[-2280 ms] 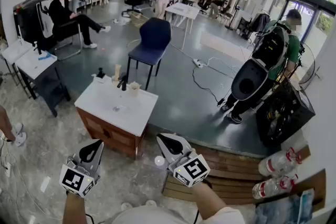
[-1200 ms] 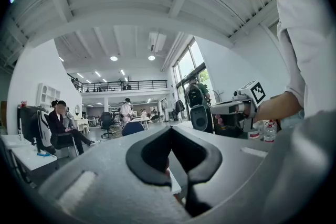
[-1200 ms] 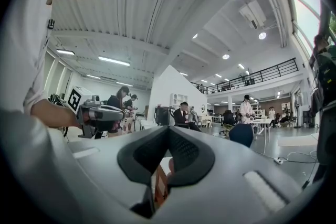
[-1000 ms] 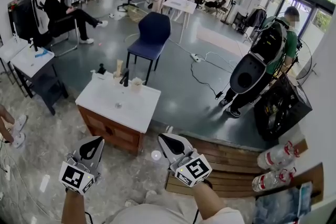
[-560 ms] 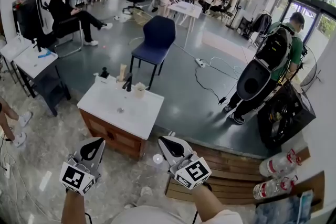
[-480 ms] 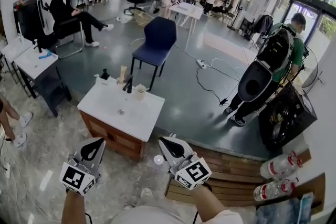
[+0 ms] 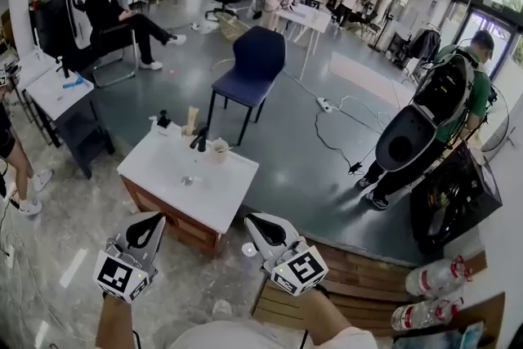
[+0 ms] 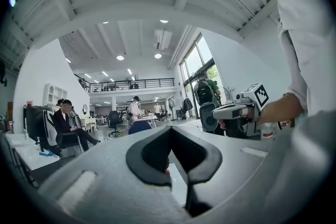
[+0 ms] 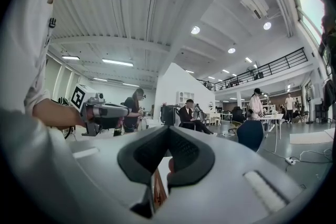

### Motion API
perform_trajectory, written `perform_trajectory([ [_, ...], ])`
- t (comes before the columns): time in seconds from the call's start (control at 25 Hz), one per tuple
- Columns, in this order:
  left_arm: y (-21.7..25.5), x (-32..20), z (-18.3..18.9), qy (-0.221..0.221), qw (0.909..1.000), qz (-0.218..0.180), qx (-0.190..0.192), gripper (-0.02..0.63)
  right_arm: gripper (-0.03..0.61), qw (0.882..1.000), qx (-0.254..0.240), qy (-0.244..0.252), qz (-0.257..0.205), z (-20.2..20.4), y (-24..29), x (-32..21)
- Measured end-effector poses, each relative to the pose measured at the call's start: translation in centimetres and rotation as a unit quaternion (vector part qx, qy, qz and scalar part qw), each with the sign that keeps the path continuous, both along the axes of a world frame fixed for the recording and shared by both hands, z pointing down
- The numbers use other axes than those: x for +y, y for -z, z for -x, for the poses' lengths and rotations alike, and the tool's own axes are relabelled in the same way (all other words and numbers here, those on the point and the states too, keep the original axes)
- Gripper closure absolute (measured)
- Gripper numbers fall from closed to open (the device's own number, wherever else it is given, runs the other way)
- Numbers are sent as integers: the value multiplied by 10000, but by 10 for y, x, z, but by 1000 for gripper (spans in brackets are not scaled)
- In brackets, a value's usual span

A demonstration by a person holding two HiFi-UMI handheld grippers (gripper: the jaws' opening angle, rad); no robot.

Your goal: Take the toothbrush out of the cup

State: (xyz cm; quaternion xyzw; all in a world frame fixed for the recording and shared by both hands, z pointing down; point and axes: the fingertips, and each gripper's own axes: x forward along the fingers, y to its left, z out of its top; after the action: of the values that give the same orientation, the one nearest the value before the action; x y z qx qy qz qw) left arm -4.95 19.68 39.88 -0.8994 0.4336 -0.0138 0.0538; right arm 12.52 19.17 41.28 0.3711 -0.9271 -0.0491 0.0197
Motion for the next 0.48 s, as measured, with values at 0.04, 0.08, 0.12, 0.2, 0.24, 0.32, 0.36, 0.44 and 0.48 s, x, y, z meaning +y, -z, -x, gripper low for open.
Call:
perform_trajectory([
  [0.04,-1,-3,-3,19,10000,13,7,607,577,10000,11,33,15,-2,-2,-4],
  [0.08,-3,-5,-5,35,10000,24,9,607,577,10000,19,60,28,-3,-3,-8],
  [0.12,-5,-8,-7,49,10000,37,4,607,577,10000,21,82,38,-4,-5,-12],
  [0.2,-8,-12,-8,72,9999,74,-18,607,577,9999,13,114,64,-4,-7,-19],
  [0.24,-9,-14,-8,84,9999,95,-26,607,577,9999,9,129,83,-4,-8,-22],
  [0.32,-10,-18,-4,116,9999,125,-23,607,577,9998,5,152,114,-1,-10,-26],
  [0.36,-10,-21,-1,133,9998,129,-14,607,577,9998,5,158,122,1,-10,-29],
  [0.44,-9,-28,5,145,9998,131,8,607,577,9998,7,152,134,5,-10,-36],
  [0.48,-9,-32,8,140,9998,135,20,607,577,9998,11,137,148,8,-11,-40],
])
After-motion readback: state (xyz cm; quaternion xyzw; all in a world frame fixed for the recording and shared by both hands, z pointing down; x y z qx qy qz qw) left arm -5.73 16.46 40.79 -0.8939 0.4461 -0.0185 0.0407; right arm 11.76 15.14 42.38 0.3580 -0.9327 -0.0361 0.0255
